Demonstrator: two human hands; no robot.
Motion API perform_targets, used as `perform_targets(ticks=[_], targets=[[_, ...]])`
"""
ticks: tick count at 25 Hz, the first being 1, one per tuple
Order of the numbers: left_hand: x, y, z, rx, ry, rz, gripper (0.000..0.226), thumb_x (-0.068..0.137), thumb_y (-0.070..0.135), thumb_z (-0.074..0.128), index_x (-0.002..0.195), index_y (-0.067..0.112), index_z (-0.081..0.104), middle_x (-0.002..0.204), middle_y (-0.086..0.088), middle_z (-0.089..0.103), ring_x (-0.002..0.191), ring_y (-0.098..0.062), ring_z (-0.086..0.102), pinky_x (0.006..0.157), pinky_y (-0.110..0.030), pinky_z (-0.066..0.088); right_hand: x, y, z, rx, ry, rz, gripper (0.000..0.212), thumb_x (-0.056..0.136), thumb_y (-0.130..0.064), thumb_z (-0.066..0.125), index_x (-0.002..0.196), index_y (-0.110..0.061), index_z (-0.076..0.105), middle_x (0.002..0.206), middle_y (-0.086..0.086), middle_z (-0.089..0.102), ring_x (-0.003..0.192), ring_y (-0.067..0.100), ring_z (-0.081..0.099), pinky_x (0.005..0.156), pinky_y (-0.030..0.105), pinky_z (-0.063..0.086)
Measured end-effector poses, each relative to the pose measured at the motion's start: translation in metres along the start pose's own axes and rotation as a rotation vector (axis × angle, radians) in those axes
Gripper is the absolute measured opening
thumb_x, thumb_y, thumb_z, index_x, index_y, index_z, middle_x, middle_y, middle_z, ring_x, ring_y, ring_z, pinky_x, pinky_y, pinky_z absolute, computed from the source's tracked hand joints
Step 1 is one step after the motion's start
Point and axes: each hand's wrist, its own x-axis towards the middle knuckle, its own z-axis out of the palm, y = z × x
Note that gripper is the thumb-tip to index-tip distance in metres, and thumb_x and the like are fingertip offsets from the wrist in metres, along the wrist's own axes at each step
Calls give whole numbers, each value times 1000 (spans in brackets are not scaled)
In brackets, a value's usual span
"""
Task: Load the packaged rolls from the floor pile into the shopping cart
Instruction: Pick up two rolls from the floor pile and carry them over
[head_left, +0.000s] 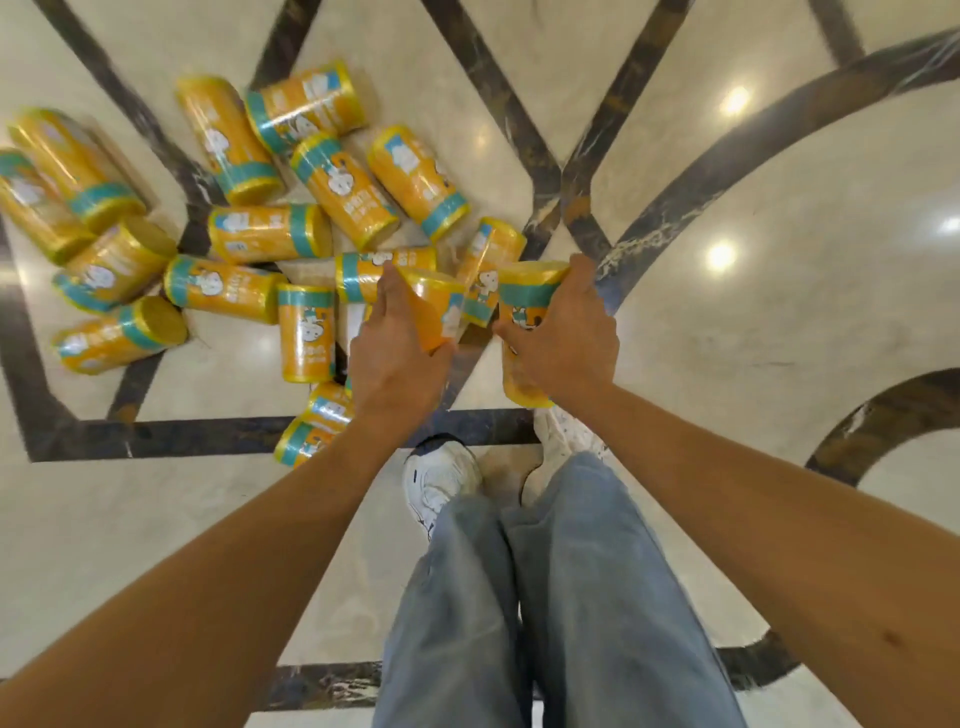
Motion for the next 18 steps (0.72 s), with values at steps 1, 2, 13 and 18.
perform_targets(ticks=[1, 2, 13, 18], targets=[[-3, 13, -26, -19, 31, 22, 97, 82, 28, 71, 151, 8, 6, 147, -14, 40, 119, -35, 50, 88, -39, 42, -8, -17, -20, 2, 15, -17, 83, 80, -42, 71, 141, -11, 24, 132, 7, 50, 113, 30, 55, 79, 37, 43], [-7, 28, -58, -45, 68, 50, 96, 82, 28, 71, 151, 8, 8, 143, -14, 44, 116, -35, 52, 84, -38, 42, -17, -39, -44, 16, 39, -41, 84, 80, -42, 72, 142, -12, 24, 132, 6, 51, 112, 30, 56, 81, 38, 45], [-103, 206, -484, -410, 589, 239, 96, 75, 33, 76, 151, 18, 19, 105, -9, 66, 100, -25, 61, 83, -32, 46, -172, -329, -386, 191, 459, -539, 97, 80, -44, 71, 152, -18, 11, 148, 3, 37, 128, 27, 44, 95, 39, 40], [-198, 240, -645, -503, 881, 324, 92, 68, 29, 83, 145, 19, 34, 101, 8, 61, 96, -13, 59, 88, -29, 49, -273, -427, -502, 222, 529, -841, 100, 81, -49, 68, 152, -19, 5, 148, 3, 35, 131, 24, 41, 99, 42, 39]])
